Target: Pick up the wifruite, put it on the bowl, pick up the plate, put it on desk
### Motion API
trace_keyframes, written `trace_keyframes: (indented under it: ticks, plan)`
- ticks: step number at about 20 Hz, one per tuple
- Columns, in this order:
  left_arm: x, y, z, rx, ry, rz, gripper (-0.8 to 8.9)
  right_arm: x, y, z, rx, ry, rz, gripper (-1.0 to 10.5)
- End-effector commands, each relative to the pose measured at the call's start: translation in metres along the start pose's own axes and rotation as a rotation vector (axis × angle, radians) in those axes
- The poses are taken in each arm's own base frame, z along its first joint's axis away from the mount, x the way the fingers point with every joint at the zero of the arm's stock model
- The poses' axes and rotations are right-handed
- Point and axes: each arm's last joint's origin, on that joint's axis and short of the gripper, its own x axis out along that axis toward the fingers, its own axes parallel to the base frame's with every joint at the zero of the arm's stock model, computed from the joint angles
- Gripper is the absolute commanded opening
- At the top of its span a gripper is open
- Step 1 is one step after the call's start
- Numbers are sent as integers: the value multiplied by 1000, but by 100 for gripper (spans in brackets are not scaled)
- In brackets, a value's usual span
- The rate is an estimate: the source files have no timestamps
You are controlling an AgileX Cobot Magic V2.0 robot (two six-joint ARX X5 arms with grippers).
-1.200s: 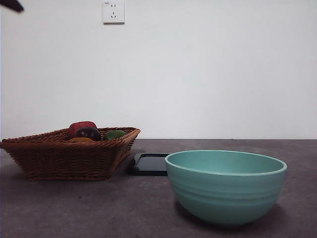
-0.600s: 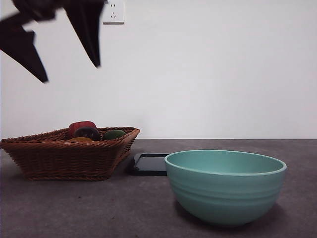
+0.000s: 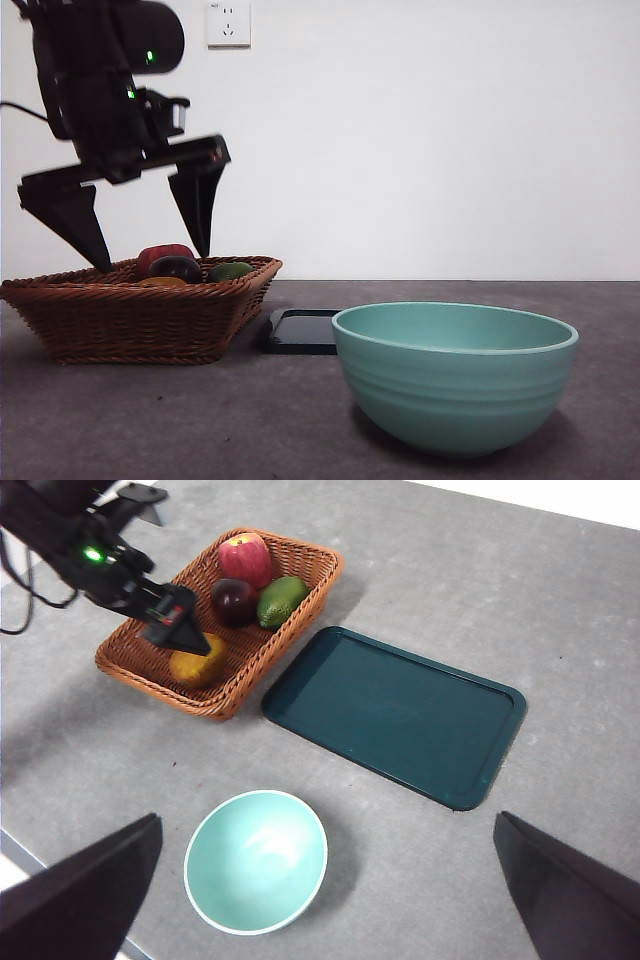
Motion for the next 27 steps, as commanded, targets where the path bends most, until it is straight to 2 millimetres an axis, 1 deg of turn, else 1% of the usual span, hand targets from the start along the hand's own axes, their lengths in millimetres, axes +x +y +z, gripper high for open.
trace_keyframes:
  ticks: [1, 5, 11, 12, 13, 16, 17, 18, 20, 23, 25, 27]
  plan:
    - [15, 1, 8, 35, 3, 7, 718, -3, 1, 4, -12, -15, 10, 676]
    - [34, 2, 10, 49, 13, 9, 718, -3, 1, 4, -12, -14, 10, 676]
    - [56, 4, 6, 47, 90, 21, 711, -3, 1, 3, -12, -3, 8, 676]
    - [56, 4, 6, 46, 94, 22, 679, -3, 1, 2, -12, -1, 8, 676]
    - [56, 4, 6, 47, 91, 21, 604, -3, 1, 2, -12, 0, 8, 676]
    - [54, 4, 8, 46, 94, 30, 331, -3, 1, 2, -12, 0, 8, 676]
    - [52, 4, 9, 47, 94, 39, 267, -3, 1, 2, -11, 0, 8, 676]
    - [48, 3, 11, 47, 98, 41, 241, -3, 1, 2, -9, 0, 7, 676]
    - [36, 1, 19, 50, 95, 40, 244, -3, 1, 2, -9, 0, 7, 676]
    - [9, -4, 32, 50, 108, 41, 244, -3, 1, 2, -9, 1, 8, 676]
    - [-11, -11, 34, 63, 110, 37, 244, -3, 1, 2, -9, 0, 7, 676]
    - [-36, -20, 31, 82, 76, 23, 244, -3, 1, 2, -9, 1, 8, 676]
